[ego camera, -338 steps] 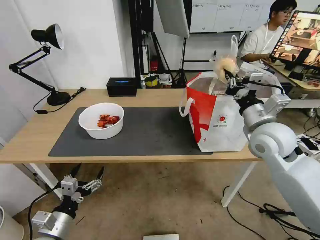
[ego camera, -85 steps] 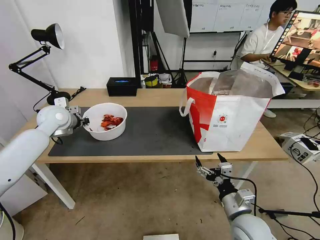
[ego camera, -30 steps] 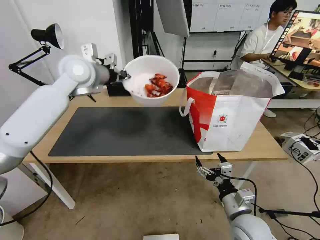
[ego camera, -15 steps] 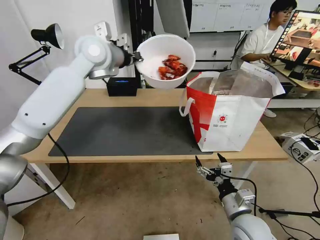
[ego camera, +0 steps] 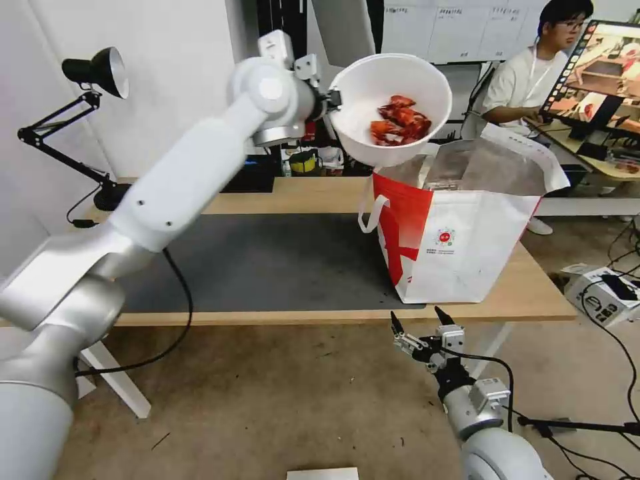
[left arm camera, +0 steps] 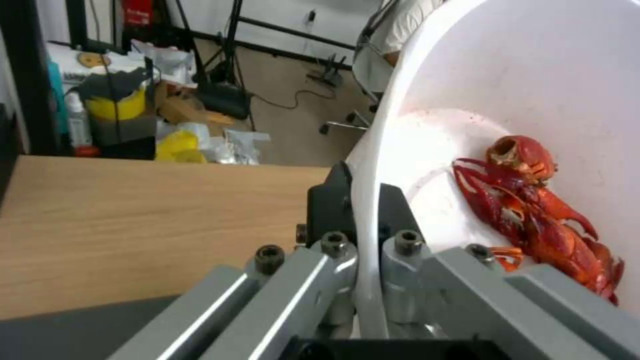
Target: Pick up the trash from the table and place it into the takeout bag.
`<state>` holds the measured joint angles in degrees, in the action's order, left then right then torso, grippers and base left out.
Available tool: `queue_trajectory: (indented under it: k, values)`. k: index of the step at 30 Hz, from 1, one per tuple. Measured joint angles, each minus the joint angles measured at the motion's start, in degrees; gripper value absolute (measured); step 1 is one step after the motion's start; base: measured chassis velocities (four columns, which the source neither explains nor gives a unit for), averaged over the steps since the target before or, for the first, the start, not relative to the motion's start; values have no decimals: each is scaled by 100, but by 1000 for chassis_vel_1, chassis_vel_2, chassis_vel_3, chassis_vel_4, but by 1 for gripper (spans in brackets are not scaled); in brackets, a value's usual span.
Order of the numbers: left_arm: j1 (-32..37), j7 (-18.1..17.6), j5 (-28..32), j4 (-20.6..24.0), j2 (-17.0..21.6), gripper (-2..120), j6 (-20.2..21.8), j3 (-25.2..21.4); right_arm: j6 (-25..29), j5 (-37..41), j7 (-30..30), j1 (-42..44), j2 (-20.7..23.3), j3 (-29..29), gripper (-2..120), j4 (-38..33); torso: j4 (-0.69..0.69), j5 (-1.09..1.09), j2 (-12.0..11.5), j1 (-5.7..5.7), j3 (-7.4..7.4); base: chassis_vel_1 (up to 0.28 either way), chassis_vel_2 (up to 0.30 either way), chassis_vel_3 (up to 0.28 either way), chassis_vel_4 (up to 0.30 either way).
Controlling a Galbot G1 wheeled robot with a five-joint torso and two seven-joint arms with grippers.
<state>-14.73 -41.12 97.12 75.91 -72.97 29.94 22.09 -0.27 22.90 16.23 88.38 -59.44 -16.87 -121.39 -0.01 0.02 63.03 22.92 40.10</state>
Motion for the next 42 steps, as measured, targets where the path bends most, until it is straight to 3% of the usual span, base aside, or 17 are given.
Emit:
queue_trajectory:
  k: [11,19,37,42]
  values:
    - [159,-139,-496,-250,-593,0,-475,234,0,0,0,0,0,0,100,0,0,-1,0,0,0,0,0,0,0]
    - [253,-73,-1068,-232,-628,0,-962,575,0,0,0,0,0,0,100,0,2,-2,0,0,0,0,0,0,0]
    - [325,-22,-1943,6,-611,0,-1352,1147,0,0,0,0,0,0,100,0,1,-1,0,0,0,0,0,0,0]
    - [361,146,-2025,186,-518,0,-1411,1269,0,0,0,0,0,0,100,0,1,-1,0,0,0,0,0,0,0]
